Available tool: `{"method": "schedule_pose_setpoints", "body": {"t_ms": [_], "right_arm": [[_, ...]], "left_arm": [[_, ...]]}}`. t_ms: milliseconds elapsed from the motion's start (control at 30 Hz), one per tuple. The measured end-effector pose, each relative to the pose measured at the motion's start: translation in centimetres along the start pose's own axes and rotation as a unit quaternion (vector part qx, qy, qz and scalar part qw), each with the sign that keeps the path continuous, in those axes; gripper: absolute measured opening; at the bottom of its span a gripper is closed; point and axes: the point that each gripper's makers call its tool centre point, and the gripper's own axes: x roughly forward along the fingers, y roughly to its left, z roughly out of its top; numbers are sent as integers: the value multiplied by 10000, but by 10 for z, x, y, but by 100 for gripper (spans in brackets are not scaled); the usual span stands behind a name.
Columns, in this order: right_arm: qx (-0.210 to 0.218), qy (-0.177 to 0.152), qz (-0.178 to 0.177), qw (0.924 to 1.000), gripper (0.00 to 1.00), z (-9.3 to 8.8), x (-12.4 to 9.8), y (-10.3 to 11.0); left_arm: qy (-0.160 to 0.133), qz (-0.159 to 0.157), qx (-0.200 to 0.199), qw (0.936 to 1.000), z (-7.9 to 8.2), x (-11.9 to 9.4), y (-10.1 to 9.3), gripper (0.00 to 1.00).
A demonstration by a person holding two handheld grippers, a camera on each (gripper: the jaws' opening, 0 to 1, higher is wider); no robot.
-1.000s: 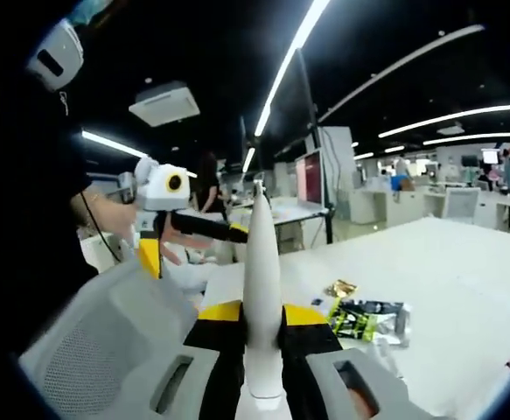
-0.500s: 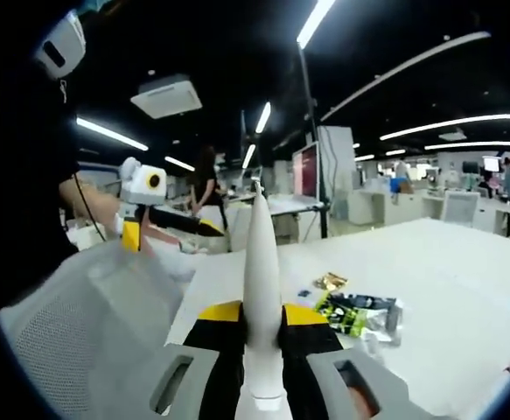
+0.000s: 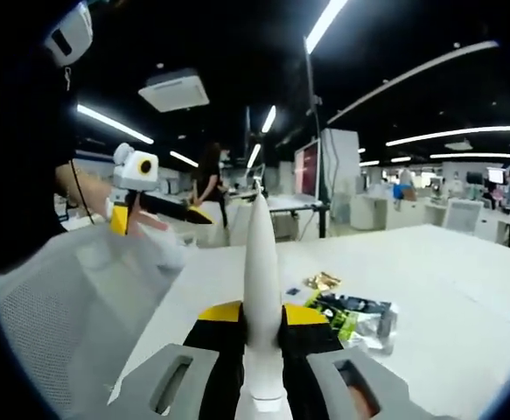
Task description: Arrange the skincare products in the storage area until every visible bottle or jar stands upright without overlapping.
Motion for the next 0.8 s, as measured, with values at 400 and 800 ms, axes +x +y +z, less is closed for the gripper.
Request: {"method": "schedule_pose_setpoints", "body": {"t_ms": [400, 800], "right_arm": [[-110, 80, 109, 9998, 6, -4, 0, -2], [-257, 296, 267, 9989, 8, -6, -5, 1]], "left_arm": [[82, -27, -23, 10000, -4, 1, 0, 95], [233, -24, -47, 9997, -12, 5, 0, 92]]}}
